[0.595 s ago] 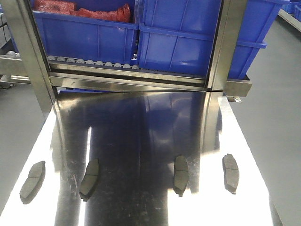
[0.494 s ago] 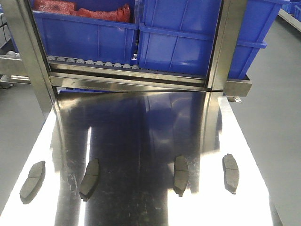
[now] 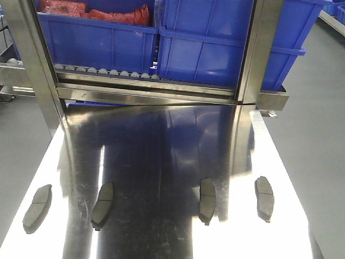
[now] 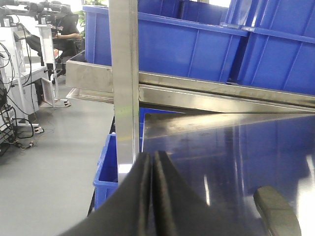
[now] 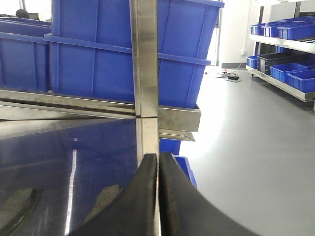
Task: Move and align brake pads A on conveyor
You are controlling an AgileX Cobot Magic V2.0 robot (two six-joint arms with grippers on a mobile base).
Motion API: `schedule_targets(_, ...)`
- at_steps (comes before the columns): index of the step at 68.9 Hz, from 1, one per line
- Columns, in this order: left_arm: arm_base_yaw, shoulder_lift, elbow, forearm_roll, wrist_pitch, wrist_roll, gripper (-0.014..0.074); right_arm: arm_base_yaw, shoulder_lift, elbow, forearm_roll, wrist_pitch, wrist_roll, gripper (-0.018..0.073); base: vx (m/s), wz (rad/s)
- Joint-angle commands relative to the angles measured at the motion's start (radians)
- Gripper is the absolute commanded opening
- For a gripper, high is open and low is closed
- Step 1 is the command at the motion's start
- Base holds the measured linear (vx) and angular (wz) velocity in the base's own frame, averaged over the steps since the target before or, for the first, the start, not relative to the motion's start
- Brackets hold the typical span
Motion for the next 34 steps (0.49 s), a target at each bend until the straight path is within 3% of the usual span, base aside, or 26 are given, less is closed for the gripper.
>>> schedule_targets(1,-0.004,-0.005,0.017,-0.004,-0.072,-0.009,-0.0006,-0.005,-0.010,0.012,-0.010,-0.076,-0.008,-0.0011,0.00,0.00)
schedule_targets(34,-0.004,-0.005,0.017,-0.004,-0.076,-0.009,-0.0006,-0.005,-0.010,0.012,-0.010,-0.076,-0.008,-0.0011,0.00,0.00)
